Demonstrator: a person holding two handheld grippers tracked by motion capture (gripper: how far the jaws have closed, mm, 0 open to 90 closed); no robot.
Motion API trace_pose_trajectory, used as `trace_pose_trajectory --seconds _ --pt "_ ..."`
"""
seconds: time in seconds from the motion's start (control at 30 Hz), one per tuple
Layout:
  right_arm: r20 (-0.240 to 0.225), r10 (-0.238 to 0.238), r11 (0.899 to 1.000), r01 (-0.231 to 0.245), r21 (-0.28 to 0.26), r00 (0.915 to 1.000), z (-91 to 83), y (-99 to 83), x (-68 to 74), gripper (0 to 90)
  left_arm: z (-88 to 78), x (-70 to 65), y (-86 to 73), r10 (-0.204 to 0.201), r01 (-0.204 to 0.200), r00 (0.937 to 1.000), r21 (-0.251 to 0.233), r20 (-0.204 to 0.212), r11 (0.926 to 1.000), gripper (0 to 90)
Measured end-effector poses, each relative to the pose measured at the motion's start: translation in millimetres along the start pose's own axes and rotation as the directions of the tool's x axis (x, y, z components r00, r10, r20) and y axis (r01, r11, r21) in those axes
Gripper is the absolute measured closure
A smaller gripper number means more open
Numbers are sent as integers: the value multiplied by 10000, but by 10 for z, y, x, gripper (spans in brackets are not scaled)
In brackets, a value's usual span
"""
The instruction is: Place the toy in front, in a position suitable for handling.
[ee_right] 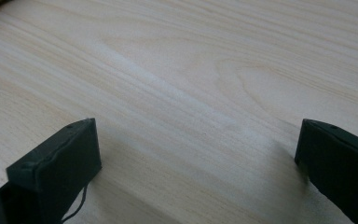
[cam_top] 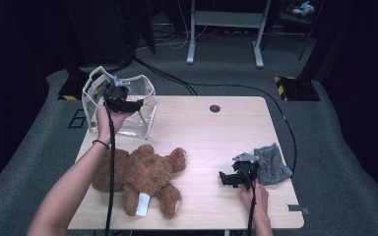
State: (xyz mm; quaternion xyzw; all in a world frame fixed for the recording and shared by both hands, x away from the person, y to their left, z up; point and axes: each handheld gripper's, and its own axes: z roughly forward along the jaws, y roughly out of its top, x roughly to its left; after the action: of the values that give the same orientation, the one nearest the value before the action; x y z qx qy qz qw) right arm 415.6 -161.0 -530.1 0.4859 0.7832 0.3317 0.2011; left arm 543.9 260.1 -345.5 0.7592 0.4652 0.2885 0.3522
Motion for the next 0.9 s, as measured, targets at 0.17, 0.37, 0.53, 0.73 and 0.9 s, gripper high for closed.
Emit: trace_pose_trajectory --seconds 0.17,0.37,0.53,0.73,0.9 --pt "-2 -1 10000 1 -2 10000 0 0 0 0 179 15 -20 106 -102 9999 522 -73 9986 589" --pt "-6 -3 10000 3 -2 10000 1 1 0 0 280 50 3 -103 120 9996 643 -265 9979 728" --pt "2 -83 10000 83 -14 10000 1 2 -5 0 374 97 29 -398 423 9981 517 -469 9978 741" --pt "-1 -70 10000 70 -14 10000 1 1 -3 0 458 173 83 -700 734 9947 428 -755 9964 753" --pt "-3 -85 10000 85 -18 10000 1 2 -5 0 486 169 101 -870 900 9936 398 -722 9951 721"
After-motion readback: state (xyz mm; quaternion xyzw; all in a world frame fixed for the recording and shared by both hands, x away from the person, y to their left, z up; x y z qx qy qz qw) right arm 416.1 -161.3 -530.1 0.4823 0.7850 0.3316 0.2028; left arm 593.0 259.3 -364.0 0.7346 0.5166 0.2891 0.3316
